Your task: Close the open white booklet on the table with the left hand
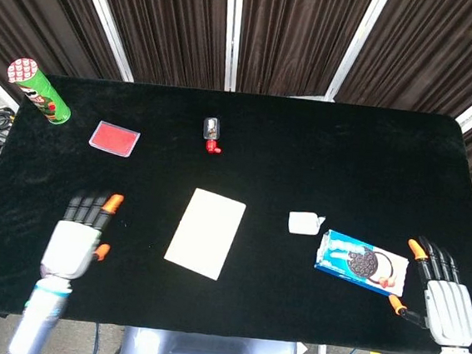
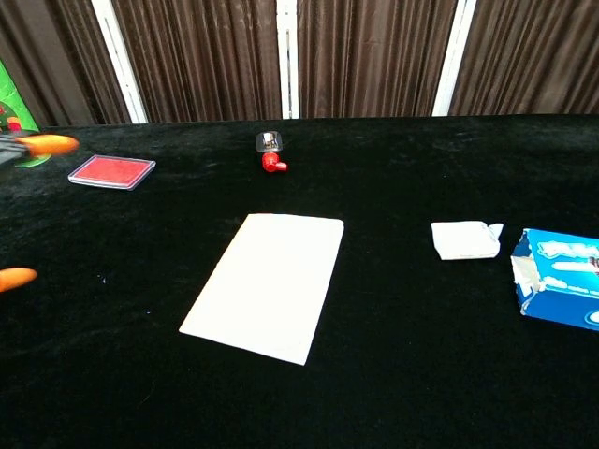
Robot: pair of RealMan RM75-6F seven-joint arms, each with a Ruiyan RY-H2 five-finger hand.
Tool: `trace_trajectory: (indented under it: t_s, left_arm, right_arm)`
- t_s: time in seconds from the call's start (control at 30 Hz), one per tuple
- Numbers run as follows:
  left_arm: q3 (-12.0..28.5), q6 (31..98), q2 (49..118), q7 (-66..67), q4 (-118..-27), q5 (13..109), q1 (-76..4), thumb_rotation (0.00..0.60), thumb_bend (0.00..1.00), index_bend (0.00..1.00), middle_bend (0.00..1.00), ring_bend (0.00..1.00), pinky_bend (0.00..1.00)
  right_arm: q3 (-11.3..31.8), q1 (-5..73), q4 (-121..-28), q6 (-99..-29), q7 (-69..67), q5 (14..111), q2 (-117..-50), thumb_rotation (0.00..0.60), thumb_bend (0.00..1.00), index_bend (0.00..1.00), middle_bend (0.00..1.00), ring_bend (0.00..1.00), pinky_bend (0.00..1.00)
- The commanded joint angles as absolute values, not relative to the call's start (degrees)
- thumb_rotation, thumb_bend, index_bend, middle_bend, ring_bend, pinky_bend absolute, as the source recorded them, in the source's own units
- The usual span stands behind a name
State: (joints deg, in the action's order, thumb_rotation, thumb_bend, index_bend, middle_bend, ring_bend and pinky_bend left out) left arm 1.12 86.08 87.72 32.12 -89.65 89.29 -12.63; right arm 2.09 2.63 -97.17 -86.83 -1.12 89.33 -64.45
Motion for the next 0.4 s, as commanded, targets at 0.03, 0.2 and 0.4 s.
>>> trace_trajectory:
  t_s: [0.03, 0.2, 0.4]
  left_arm:
    - [0.2, 89.3, 83.7, 28.7, -91.6, 87.8, -9.4, 0.6, 0.18, 0.0, 0.0, 0.0, 0.0]
    - [-0.9, 91.8, 79.8, 25.9, -91.9, 87.4, -6.6, 0.6, 0.18, 0.0, 0.0, 0.0, 0.0]
    - [-1.0, 93.1, 77.8, 23.3, -92.7, 87.4, -5.3, 0.6, 0.18, 0.0, 0.0, 0.0, 0.0]
  right_arm:
    - [2.0, 2.7, -97.0, -86.7, -0.6, 89.4, -64.8, 0.6, 0.08, 0.0, 0.0, 0.0, 0.0]
    - [2.0, 2.7, -97.3, -87.1, 0.0, 89.8, -65.2, 0.6, 0.08, 0.0, 0.0, 0.0, 0.0]
    - [1.6, 2.7, -97.4, -86.8, 0.5, 90.3, -65.5, 0.6, 0.08, 0.0, 0.0, 0.0, 0.0]
